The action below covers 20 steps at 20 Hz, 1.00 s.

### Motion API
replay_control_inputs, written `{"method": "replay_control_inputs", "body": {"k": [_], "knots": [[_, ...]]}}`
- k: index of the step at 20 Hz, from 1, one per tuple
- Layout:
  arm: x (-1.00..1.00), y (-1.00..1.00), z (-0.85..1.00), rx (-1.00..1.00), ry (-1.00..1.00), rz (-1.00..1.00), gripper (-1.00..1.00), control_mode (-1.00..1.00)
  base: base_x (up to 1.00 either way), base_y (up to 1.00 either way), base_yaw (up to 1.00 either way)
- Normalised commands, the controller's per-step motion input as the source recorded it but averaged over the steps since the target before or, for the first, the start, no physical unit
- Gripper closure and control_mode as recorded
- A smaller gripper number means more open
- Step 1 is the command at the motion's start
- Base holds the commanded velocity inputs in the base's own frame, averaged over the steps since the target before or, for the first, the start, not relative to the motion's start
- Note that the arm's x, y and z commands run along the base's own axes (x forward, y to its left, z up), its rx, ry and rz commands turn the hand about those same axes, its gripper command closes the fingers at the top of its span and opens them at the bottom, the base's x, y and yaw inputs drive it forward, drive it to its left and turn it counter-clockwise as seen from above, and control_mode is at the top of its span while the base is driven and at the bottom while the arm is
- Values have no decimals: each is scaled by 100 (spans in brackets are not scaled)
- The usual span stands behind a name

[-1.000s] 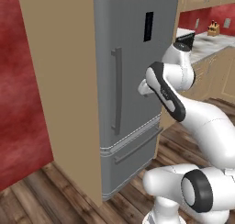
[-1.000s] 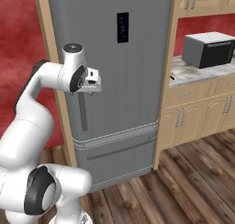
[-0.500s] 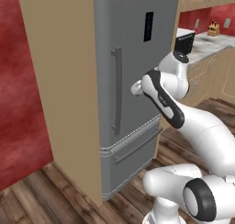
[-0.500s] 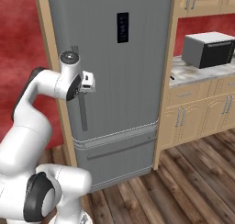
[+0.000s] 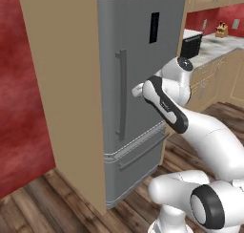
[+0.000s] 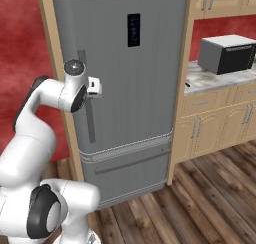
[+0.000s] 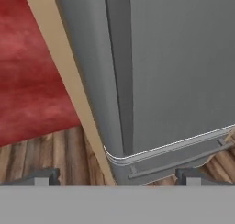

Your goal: Retrieve the butter from the fridge and place it on a plate on the dining table. Then retrieve the butter knife by the fridge and place it near the plate.

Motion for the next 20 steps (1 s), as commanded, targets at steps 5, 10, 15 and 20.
{"method": "replay_control_inputs", "body": {"k": [5, 10, 15, 20], "knots": [[37, 18, 0, 0, -11, 0, -100, -100, 0, 0, 0], [48, 0, -5, 0, 1, -1, -100, -100, 0, 0, 0], [44, 2, 0, 1, 0, -2, -100, -100, 0, 0, 0], [42, 0, -1, 3, -2, 0, -100, -100, 0, 0, 0]]}}
